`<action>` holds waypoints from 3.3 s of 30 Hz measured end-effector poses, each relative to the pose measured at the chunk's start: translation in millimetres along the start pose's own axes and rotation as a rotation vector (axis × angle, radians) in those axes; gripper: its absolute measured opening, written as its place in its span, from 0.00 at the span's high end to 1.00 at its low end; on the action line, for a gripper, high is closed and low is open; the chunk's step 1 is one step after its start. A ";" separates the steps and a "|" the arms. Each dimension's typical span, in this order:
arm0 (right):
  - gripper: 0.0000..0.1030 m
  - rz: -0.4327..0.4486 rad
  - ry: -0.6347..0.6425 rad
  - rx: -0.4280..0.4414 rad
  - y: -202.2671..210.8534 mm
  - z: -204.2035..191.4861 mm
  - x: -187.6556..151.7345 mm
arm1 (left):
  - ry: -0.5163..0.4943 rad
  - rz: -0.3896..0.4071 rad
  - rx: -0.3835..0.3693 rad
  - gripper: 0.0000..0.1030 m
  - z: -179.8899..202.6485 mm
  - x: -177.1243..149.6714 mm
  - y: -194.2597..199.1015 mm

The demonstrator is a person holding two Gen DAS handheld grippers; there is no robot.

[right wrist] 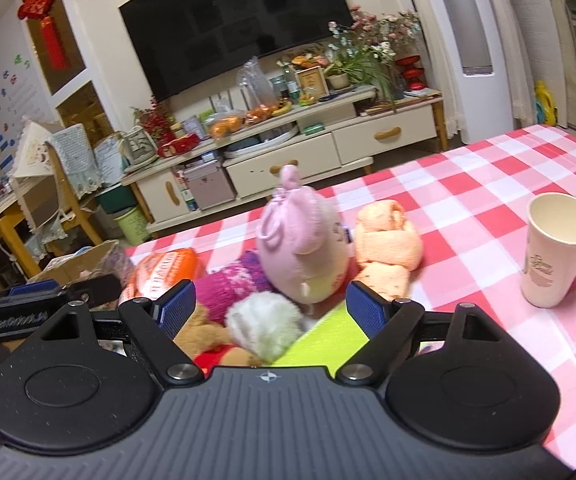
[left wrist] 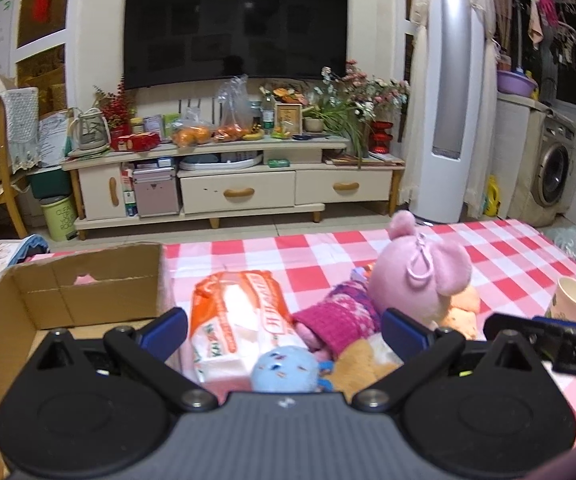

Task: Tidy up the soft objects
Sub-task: 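Move both open tools back to the pile of soft toys, then grasp lime green sponge with right tool while left tool reaches white fluffy ball, then grasp brown teddy bear in red shirt with left tool while right tool lifts sponge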

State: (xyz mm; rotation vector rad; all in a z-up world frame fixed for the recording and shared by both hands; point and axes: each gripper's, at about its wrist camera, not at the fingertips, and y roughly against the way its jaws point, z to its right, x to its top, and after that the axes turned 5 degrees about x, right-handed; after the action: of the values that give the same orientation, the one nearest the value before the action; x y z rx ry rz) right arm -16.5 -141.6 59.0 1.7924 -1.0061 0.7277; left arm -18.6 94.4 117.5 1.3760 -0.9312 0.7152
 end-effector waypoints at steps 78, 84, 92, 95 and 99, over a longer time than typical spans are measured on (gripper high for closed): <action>0.63 -0.229 -0.121 0.067 -50.0 25.8 -21.7 | 0.040 -0.253 -0.135 0.26 37.0 -41.5 -52.2; 0.64 -0.179 -0.041 0.000 -35.3 23.5 -21.0 | 0.057 -0.226 -0.171 0.26 36.1 -37.2 -39.4; 0.65 -0.097 0.114 -0.055 -23.6 1.8 -18.3 | 0.076 -0.173 -0.205 0.26 31.4 -30.1 -23.1; 0.65 -0.069 0.175 -0.064 -18.9 -7.4 -18.4 | 0.082 -0.150 -0.212 0.26 26.9 -26.3 -17.9; 0.67 -0.048 0.208 -0.055 -17.6 -17.2 -17.2 | 0.101 -0.124 -0.222 0.25 20.5 -21.6 -10.6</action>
State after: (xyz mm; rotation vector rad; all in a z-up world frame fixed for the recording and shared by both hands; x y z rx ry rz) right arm -10.5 -116.0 44.3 1.6501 -0.8341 0.8293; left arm -22.3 75.3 92.6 1.1801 -0.8118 0.5639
